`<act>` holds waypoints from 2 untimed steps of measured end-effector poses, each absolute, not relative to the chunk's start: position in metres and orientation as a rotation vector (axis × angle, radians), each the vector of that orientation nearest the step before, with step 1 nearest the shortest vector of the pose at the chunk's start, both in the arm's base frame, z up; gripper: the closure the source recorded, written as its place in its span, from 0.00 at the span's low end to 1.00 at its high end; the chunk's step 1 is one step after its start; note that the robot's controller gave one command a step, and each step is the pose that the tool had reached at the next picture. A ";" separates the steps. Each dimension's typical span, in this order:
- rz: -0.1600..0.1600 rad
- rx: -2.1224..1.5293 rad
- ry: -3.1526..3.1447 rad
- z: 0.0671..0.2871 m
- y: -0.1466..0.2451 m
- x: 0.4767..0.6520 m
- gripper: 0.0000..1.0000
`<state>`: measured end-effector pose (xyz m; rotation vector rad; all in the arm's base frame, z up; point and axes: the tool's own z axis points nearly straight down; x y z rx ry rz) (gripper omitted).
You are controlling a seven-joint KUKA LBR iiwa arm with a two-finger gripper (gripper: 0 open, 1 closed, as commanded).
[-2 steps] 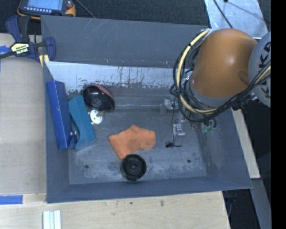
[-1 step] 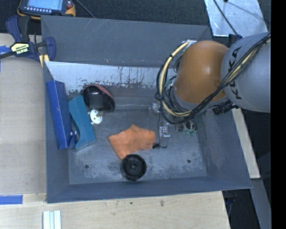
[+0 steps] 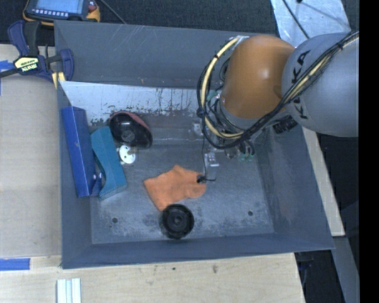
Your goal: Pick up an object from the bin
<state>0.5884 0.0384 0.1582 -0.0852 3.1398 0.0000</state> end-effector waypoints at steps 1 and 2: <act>0.001 0.161 3.133 0.138 0.042 0.584 0.00; 0.000 0.147 3.138 0.067 0.041 0.592 0.00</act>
Offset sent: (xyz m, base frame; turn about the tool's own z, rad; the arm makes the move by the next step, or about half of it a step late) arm 0.0031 0.0032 -0.0882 0.1490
